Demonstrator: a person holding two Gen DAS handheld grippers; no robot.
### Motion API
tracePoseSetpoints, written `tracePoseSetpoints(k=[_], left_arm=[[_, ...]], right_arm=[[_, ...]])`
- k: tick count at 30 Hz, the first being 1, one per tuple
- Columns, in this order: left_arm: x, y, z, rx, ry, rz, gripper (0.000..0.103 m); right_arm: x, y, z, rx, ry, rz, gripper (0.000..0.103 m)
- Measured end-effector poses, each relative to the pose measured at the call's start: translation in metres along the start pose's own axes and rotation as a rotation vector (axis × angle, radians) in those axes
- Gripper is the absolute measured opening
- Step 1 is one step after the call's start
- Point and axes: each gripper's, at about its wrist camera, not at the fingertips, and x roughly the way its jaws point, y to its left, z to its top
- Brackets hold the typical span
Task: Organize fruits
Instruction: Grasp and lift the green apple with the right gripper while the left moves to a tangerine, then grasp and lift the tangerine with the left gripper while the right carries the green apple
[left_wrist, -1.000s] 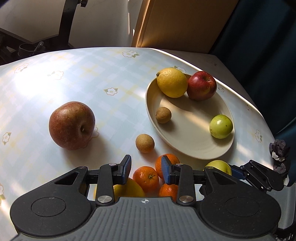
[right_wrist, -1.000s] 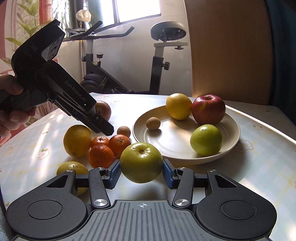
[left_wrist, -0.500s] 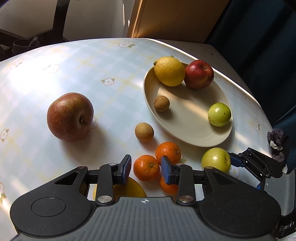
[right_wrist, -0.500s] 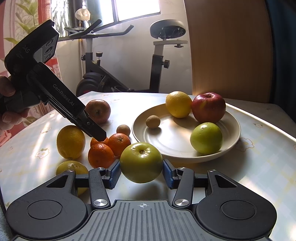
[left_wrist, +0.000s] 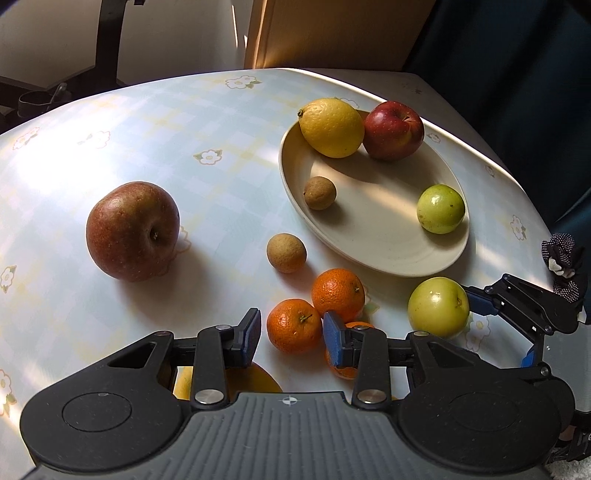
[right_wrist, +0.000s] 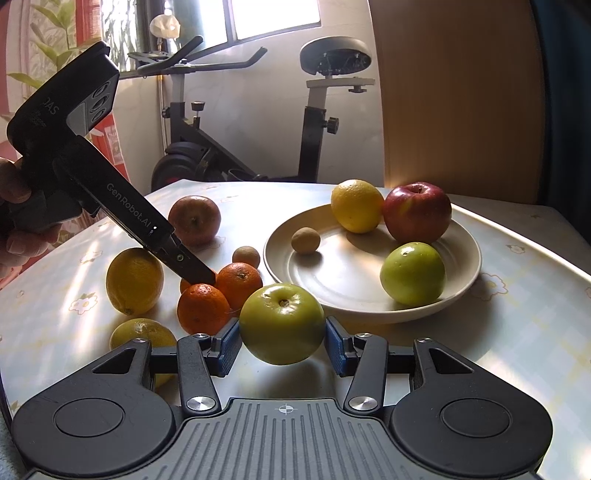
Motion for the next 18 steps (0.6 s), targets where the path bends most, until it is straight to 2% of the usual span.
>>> tracePoseSetpoints(k=[2, 6, 9, 18], left_arm=[[0.0004, -0.0011, 0.0002, 0.001, 0.001, -0.014, 0.039], [0.0017, -0.0061, -0.0005, 0.048, 0.011, 0.006, 0.039], [0.0027, -0.0069, 0.0002, 0.054, 0.015, 0.022, 0.035], [-0.0053, 0.0008, 0.0023, 0.0, 0.0, -0.002, 0.034]], right_arm=[[0.0001, 0.0, -0.0001, 0.0, -0.001, -0.001, 0.045], [0.0, -0.0002, -0.0002, 0.0, -0.002, 0.0, 0.045], [0.0, 0.0, -0.0003, 0.001, -0.002, 0.0, 0.045], [-0.0019, -0.0037, -0.0007, 0.015, -0.007, 0.003, 0.045]])
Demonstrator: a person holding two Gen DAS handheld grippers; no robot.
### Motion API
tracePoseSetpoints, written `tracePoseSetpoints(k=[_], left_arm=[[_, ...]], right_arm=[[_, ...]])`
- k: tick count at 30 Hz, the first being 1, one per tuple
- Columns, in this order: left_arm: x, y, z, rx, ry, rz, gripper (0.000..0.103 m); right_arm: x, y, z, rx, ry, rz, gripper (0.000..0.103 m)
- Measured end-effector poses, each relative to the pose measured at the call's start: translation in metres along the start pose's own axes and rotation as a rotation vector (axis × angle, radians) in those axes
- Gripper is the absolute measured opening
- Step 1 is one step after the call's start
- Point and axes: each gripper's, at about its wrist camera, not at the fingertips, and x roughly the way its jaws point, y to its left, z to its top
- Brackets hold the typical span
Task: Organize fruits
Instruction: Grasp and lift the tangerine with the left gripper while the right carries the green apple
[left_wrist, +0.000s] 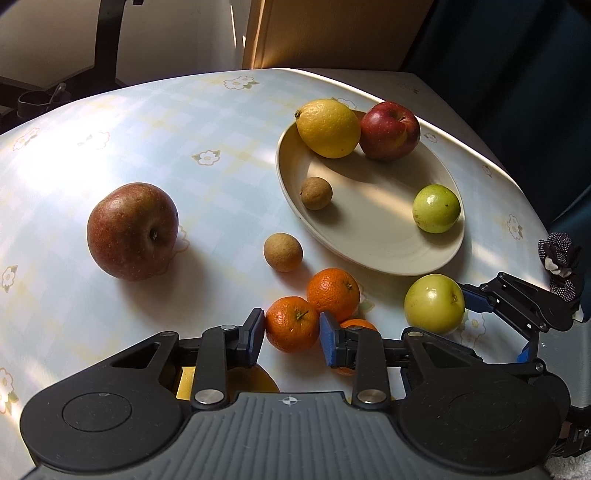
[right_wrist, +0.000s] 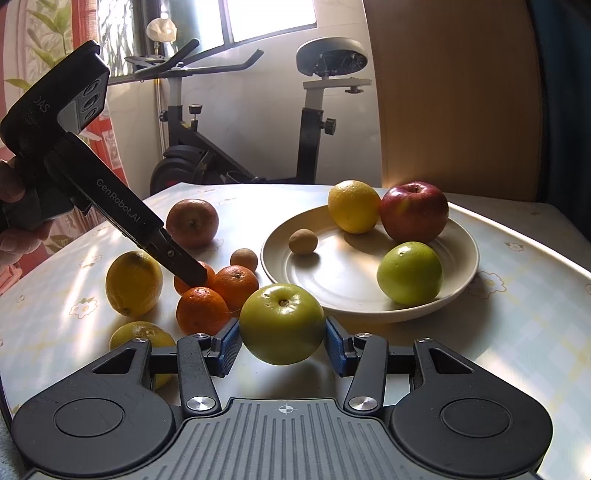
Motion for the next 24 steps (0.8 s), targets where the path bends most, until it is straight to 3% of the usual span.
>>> tracePoseSetpoints(k=[13, 24], left_arm=[[-0.027, -0.021, 0.025, 0.029, -0.13, -0.038, 0.034], [-0.01, -0.025, 0.062, -0.034, -0.203, -0.052, 0.034]], right_arm=[[-0.015, -0.005, 0.005, 0.028, -0.076, -0.033, 0.045], [-0.016, -0.048, 0.053, 0.0, -0.115, -0.174, 0.045]])
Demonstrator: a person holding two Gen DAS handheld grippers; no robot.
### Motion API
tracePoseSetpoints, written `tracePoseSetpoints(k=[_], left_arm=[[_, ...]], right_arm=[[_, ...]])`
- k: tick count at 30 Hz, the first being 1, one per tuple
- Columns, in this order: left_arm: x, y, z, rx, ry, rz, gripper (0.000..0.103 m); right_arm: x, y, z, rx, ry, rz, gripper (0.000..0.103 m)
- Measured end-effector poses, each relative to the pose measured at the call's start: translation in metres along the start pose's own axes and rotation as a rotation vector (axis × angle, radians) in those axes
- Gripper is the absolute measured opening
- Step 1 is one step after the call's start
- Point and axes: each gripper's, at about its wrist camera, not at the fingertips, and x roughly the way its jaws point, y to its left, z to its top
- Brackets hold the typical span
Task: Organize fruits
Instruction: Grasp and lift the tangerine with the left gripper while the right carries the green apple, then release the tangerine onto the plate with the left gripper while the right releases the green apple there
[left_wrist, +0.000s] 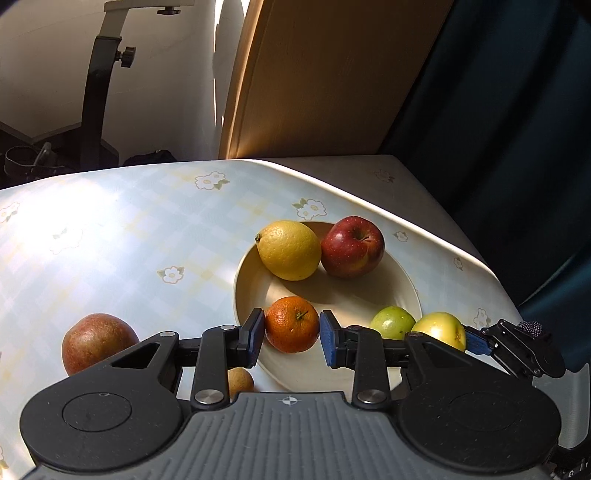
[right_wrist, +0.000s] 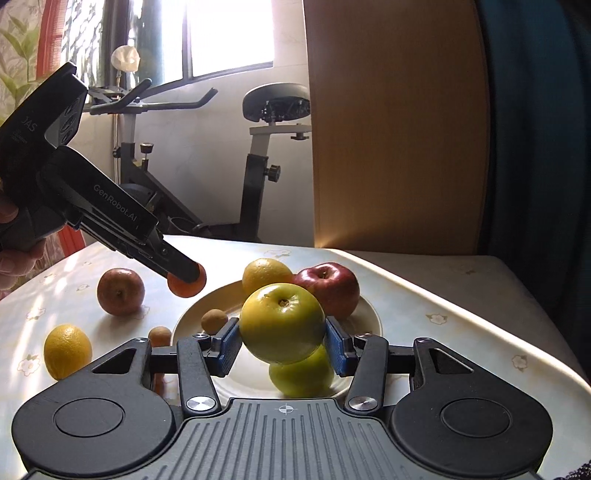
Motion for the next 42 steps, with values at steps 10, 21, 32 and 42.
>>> tracePoseSetpoints(k=[10, 21, 32, 42], left_arm=[[0.041, 0.006, 0.017, -0.016, 0.018, 0.019, 0.034], [0.063, 0.016, 0.018, -0.021, 0.048, 0.033, 0.033], [0.058, 0.018, 0.021, -0.049, 0.019, 0.057, 0.033], [0.01, 0.016, 0.01, -0.046, -0.035, 0.062, 0.033]], right_arm=[[0.054, -0.036, 0.01, 0.048, 0.105, -0.082, 0.045], [0.081, -0.035, 0.006, 0.026, 0.15, -0.088, 0.045], [0.071, -0.034, 0.009, 0.052, 0.13, -0.095, 0.046], [0.033, -0.029, 0.006, 0.159, 0.074, -0.071, 0.046]])
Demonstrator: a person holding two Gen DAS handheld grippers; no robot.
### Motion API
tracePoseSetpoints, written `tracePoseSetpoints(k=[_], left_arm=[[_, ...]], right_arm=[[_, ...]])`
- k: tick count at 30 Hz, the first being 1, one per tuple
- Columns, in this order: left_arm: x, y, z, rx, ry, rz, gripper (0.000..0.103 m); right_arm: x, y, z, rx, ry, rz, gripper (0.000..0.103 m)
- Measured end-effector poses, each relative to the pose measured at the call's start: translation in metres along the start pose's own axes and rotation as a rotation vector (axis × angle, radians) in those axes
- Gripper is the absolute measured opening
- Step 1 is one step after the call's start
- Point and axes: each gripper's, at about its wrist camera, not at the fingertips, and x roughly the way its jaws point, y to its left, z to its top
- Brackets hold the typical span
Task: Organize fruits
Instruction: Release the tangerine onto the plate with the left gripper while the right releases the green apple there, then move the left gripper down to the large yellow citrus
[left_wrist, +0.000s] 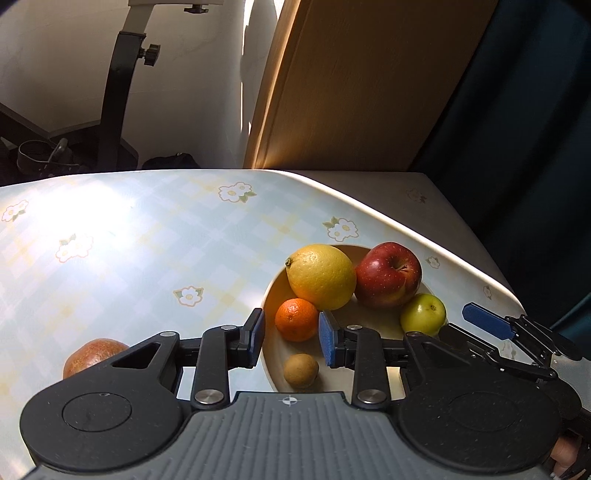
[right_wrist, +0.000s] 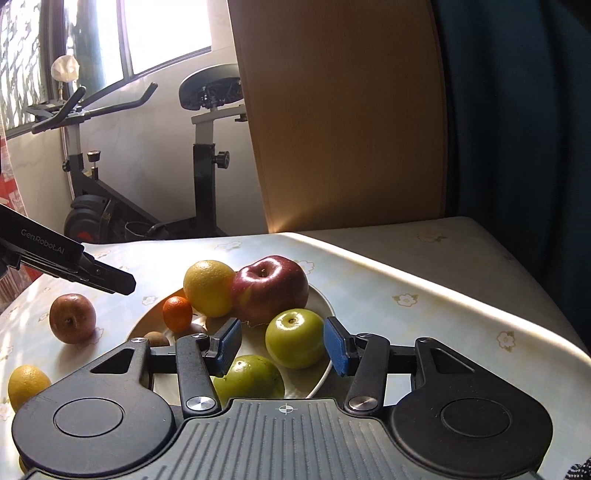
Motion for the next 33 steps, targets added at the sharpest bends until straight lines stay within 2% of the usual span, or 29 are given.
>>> tracePoseSetpoints(k=[2, 5, 9, 14, 18, 25, 33], left_arm=[[-0.014, 0.003, -0.004, -0.008, -0.008, 0.006, 0.033], [-0.034, 0.014, -0.018, -0.075, -0.02, -0.007, 0.033], [-0.061, 0.024, -0.042, -0.104, -0.046, 0.04, 0.033], [-0.096, 0.045, -0.079, -0.226, -0.098, 0.05, 0.033], [-0.11, 0.05, -0.099, -0.22, -0.109, 0.129, 0.034], [-0.131, 0.058, -0.118, -0.23, -0.155, 0.196, 0.035], [-0.133, 0.063, -0.128, -0.242, -0.149, 0.192, 0.035]], right_arm=[[-0.008, 0.007, -0.003, 0.009, 0.004, 0.015, 0.046], [-0.015, 0.021, -0.009, 0.0, 0.01, 0.037, 0.046], [-0.026, 0.044, -0.019, -0.006, 0.01, 0.063, 0.046], [-0.038, 0.068, -0.031, 0.027, 0.01, 0.101, 0.046], [-0.05, 0.089, -0.045, 0.016, 0.015, 0.123, 0.046], [-0.068, 0.125, -0.064, -0.043, 0.032, 0.171, 0.046], [-0.071, 0.14, -0.072, -0.071, 0.07, 0.185, 0.046]])
